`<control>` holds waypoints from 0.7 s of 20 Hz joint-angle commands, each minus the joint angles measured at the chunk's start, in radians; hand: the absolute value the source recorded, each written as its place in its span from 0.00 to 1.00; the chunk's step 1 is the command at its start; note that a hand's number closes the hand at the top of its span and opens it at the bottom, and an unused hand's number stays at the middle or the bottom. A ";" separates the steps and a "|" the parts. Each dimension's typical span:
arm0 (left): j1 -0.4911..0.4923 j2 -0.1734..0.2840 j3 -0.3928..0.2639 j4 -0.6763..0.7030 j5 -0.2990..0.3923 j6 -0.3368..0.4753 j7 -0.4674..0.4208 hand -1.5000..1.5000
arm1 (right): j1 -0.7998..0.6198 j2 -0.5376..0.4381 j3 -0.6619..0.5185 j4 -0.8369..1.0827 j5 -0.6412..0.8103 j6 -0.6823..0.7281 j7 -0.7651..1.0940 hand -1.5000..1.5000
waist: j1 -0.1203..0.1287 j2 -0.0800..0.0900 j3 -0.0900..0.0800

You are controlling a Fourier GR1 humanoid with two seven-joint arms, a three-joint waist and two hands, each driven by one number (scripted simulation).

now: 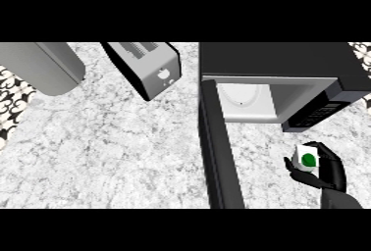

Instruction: Pick up the milk, place it into the microwave and close the microwave

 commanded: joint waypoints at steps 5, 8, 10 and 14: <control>-0.007 0.018 -0.015 0.012 0.008 -0.018 -0.030 0.00 | -0.166 0.070 -0.006 0.058 0.008 -0.072 -0.058 1.00 | 0.019 0.006 0.001; 0.019 0.050 -0.001 0.006 0.040 -0.044 -0.055 0.00 | -0.132 0.058 -0.013 0.067 -0.005 0.017 -0.133 1.00 | 0.015 0.005 0.001; -0.011 0.005 -0.037 0.024 0.006 -0.003 -0.042 0.00 | -0.153 0.081 -0.011 0.079 -0.002 -0.017 -0.120 1.00 | 0.012 0.005 0.001; 0.029 0.051 -0.012 -0.017 0.046 -0.011 -0.054 0.00 | -0.143 0.079 -0.010 0.002 -0.026 0.002 -0.084 1.00 | -0.006 -0.004 -0.002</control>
